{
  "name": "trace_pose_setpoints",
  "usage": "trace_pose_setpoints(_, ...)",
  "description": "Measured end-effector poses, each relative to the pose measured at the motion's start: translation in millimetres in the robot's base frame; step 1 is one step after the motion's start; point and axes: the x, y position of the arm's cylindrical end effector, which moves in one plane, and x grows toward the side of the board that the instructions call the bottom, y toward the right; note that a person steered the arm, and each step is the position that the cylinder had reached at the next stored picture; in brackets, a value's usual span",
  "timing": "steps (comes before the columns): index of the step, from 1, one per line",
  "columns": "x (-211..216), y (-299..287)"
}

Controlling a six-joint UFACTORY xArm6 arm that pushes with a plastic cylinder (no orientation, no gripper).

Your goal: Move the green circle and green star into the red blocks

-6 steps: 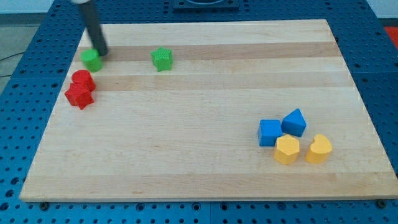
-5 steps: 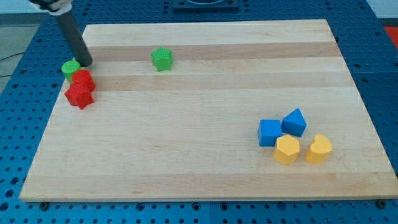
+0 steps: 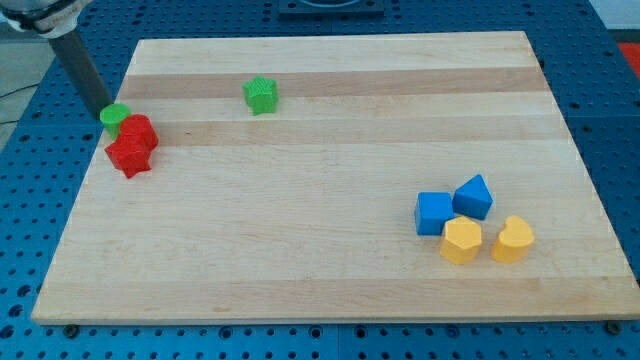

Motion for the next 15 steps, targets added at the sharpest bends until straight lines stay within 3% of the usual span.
trace_pose_setpoints(2,22.8,52.4)
trace_pose_setpoints(5,-71.9,166.5)
trace_pose_setpoints(6,-11.1,225.6)
trace_pose_setpoints(7,15.1,238.5)
trace_pose_setpoints(8,-47.1,307.0)
trace_pose_setpoints(9,17.2,327.6)
trace_pose_setpoints(10,47.0,294.4)
trace_pose_setpoints(11,-10.1,227.7)
trace_pose_setpoints(12,-36.1,204.4)
trace_pose_setpoints(13,6.4,173.8)
trace_pose_setpoints(15,11.9,160.9)
